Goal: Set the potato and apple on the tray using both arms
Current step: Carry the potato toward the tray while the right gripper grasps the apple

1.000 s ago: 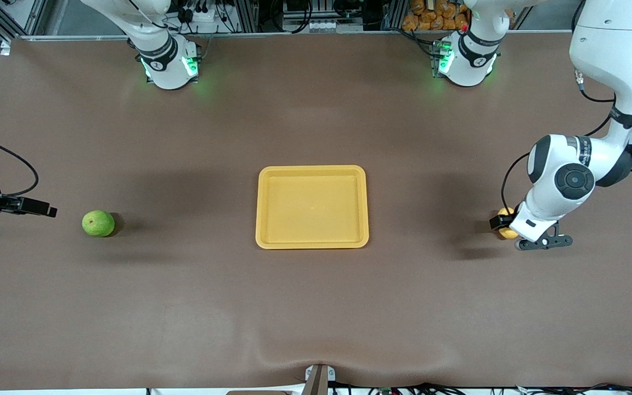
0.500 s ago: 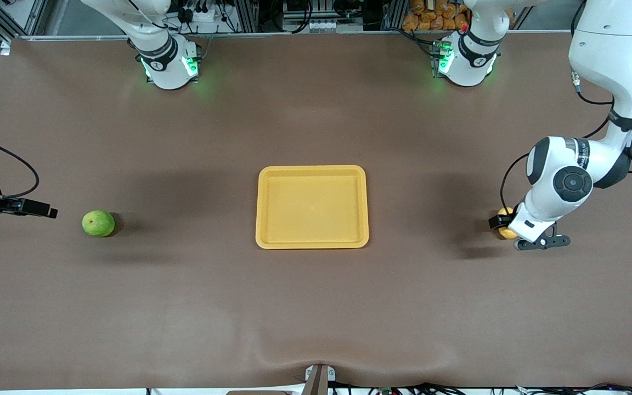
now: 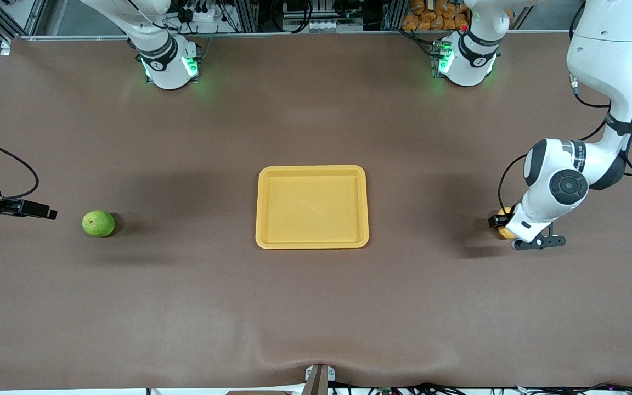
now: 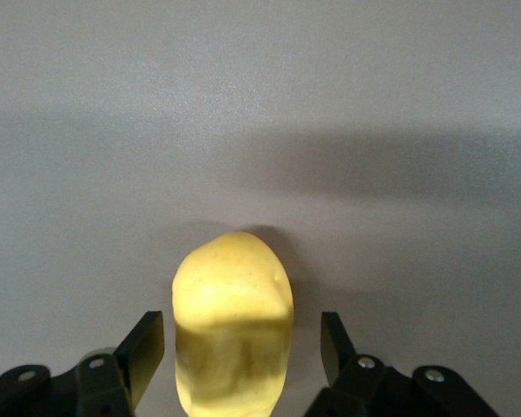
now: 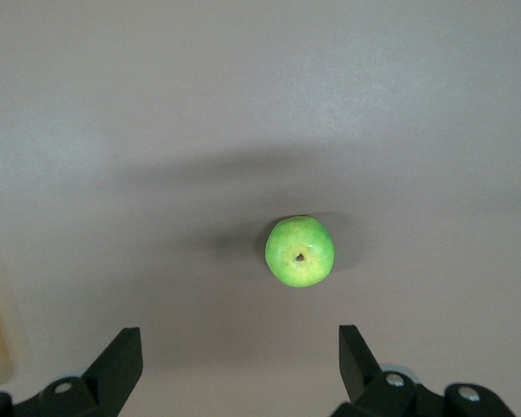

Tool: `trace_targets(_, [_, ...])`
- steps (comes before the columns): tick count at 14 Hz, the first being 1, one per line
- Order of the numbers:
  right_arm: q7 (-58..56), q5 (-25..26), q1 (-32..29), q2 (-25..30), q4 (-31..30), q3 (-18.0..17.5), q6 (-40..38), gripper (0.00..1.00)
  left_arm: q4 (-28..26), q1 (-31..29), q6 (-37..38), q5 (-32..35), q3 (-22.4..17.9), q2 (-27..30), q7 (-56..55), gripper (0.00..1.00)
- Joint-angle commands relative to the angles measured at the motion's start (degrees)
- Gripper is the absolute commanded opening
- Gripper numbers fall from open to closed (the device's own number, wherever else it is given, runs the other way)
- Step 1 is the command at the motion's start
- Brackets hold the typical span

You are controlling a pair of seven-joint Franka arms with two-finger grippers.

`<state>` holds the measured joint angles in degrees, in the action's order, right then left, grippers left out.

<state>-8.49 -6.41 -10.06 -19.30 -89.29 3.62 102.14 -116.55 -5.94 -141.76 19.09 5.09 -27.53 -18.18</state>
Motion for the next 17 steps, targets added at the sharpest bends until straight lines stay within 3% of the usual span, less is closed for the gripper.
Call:
trace_targets(1, [-1.0, -1.3, -0.7, -1.3, 1.3, -0.6, -0.3, 1.0, 0.0, -0.3, -0.4, 1.7, 0.3, -0.2, -1.2, 0.59])
trace_targets(5, [-0.5, -1.4, 0.2, -2.3, 1.3, -0.8, 0.9, 1.0, -0.1, -0.3, -0.1, 1.8, 0.4, 0.2, -1.1, 0.28])
trace_targets(9, [-0.9, -1.3, 0.1, -3.8, 1.4, -0.8, 0.9, 1.0, 0.5, 0.4, 5.0, 1.7, 2.1, 2.1, -1.8, 0.0])
trace_targets(12, [-1.0, -1.0, 0.2, -6.9, 1.4, -0.7, 1.0, 1.0, 0.7, 0.2, 9.3, 1.3, 6.7, 4.1, -3.0, 0.0])
trace_targets(17, [-0.7, -1.4, 0.0, -12.1, 1.1, -0.7, 2.3, 1.0, 4.2, 0.1, 15.5, 0.9, 17.9, 4.7, -9.0, 0.0])
